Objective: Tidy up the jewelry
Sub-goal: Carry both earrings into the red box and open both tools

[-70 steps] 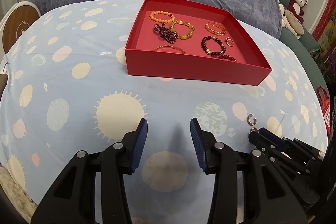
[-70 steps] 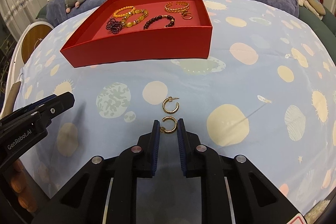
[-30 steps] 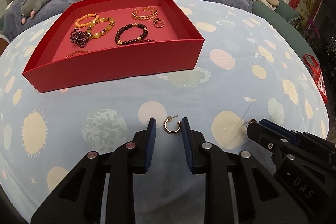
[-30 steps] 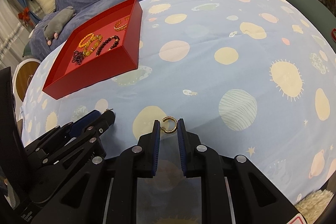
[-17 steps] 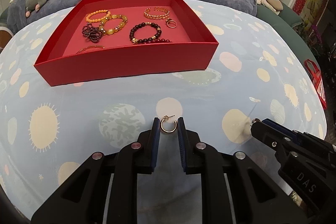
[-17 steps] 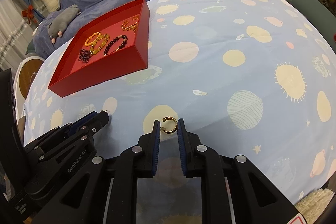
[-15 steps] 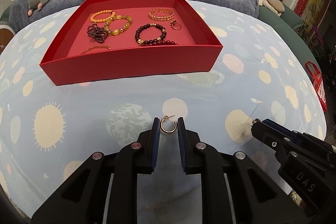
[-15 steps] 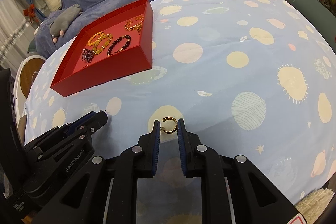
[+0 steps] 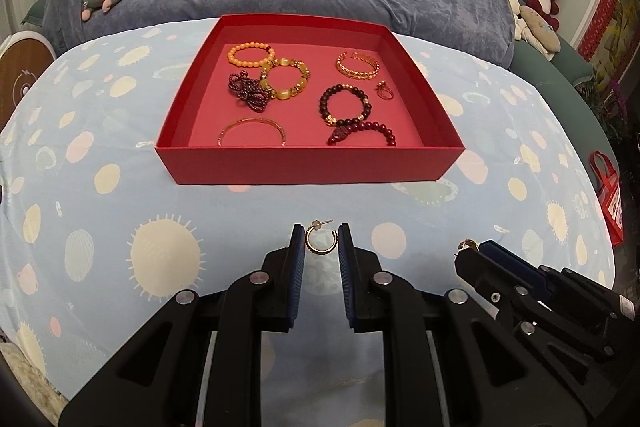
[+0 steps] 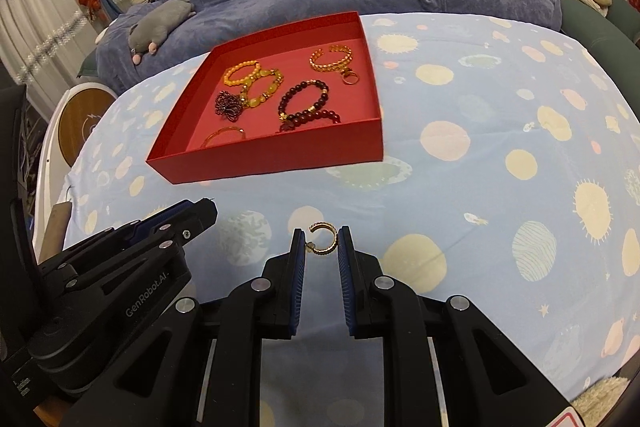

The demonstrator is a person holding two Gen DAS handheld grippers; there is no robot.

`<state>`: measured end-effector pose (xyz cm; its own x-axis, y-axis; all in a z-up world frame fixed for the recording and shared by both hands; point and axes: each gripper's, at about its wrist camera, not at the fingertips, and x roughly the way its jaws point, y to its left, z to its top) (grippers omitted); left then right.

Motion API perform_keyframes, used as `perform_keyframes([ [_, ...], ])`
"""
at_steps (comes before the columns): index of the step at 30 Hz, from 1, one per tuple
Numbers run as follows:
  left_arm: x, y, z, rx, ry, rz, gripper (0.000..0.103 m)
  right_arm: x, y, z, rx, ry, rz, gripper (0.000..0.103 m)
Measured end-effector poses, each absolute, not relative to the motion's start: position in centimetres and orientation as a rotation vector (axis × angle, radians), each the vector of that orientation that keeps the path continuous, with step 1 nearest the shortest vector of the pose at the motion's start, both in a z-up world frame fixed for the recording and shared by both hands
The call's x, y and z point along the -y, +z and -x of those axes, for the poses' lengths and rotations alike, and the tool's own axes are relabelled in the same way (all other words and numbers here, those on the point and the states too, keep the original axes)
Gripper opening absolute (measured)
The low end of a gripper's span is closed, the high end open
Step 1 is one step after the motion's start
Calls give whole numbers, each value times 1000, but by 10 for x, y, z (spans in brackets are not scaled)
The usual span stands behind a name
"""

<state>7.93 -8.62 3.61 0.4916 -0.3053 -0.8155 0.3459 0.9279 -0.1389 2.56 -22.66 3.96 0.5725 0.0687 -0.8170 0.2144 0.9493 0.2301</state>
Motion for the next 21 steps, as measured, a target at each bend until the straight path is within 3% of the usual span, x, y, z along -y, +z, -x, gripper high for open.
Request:
perform_keyframes([
  [21,94,79,-174,-889,-364,-19,17,226,78,-127,-855,-56,-261,16],
])
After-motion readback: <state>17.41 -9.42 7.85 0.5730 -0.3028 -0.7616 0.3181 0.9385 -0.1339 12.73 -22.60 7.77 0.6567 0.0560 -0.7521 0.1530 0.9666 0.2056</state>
